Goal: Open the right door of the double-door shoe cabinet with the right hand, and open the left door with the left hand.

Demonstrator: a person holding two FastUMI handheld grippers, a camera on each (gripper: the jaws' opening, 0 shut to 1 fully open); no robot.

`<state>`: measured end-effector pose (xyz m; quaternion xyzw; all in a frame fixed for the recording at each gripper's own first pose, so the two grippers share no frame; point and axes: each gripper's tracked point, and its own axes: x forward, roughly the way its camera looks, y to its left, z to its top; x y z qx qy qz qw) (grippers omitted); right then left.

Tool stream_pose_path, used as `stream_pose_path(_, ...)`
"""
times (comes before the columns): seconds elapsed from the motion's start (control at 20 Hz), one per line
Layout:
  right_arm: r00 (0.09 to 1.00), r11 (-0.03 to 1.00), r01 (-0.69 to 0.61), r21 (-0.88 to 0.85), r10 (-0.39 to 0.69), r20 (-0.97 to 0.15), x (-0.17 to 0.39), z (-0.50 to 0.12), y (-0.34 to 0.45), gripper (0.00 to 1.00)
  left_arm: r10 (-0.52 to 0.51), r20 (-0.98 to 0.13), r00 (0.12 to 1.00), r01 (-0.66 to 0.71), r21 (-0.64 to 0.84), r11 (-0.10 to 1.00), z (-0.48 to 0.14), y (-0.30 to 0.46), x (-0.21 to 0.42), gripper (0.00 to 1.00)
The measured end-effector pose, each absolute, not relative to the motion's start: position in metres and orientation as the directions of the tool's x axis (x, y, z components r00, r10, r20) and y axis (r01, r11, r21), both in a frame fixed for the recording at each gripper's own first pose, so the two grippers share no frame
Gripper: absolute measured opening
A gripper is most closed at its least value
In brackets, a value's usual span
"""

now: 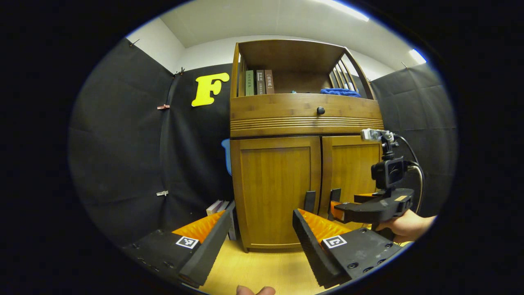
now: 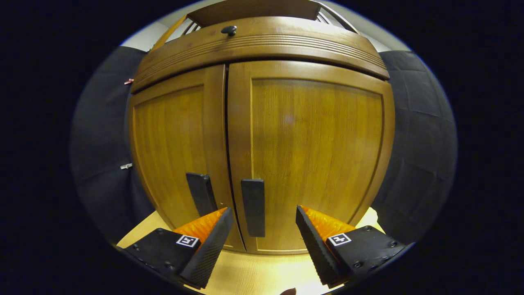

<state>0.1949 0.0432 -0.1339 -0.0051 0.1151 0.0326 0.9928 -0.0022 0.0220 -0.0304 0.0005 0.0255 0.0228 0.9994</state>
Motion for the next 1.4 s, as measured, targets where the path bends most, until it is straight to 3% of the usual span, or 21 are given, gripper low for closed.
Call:
stream_pose_path(0.15,0.968,0.997,-0.076,-0.001,0.074,-0.239,0.215,-0.142,0.052,0.95,0.061,-0.068,0.996,-0.061,-0.008,0.998,-0.037,0.028,-0.007,0.92)
stream_pose_path(0.2,0.97,0.998,-0.066,-0.001,0.064,-0.236,0.219,-0.143,0.052,0.76,0.066,-0.074,0.995,-0.067,-0.01,0.998,-0.04,0.031,-0.009,0.94)
stream_pose_path(0.3,0.969,0.998,-0.062,0.03,0.067,-0.239,0.229,-0.145,0.059,0.54,0.079,-0.083,0.993,-0.08,-0.013,0.997,-0.041,0.036,-0.011,0.94)
stream_pose_path(0.45,0.959,0.998,-0.046,0.048,0.058,-0.277,0.236,-0.155,0.062,0.42,0.095,-0.087,0.992,-0.097,-0.019,0.995,-0.041,0.044,-0.015,0.94)
stream_pose_path(0.5,0.958,0.998,-0.053,0.043,0.063,-0.278,0.231,-0.152,0.061,0.44,0.1,-0.087,0.991,-0.102,-0.02,0.995,-0.041,0.047,-0.016,0.92)
stream_pose_path(0.75,0.951,0.987,-0.158,0.012,0.156,-0.268,0.218,-0.154,0.06,0.22,0.107,-0.087,0.99,-0.109,-0.012,0.994,-0.039,0.053,-0.02,0.94)
stream_pose_path(1.15,0.927,0.962,-0.268,0.053,0.272,-0.258,0.147,-0.149,0.04,0.22,0.089,-0.068,0.994,-0.091,-0.031,0.995,-0.032,0.03,-0.014,0.94)
stream_pose_path(1.4,0.924,0.959,-0.272,0.082,0.284,-0.257,0.108,-0.146,0.012,0.22,0.067,-0.074,0.995,-0.07,-0.036,0.997,-0.033,0.0,-0.005,0.92)
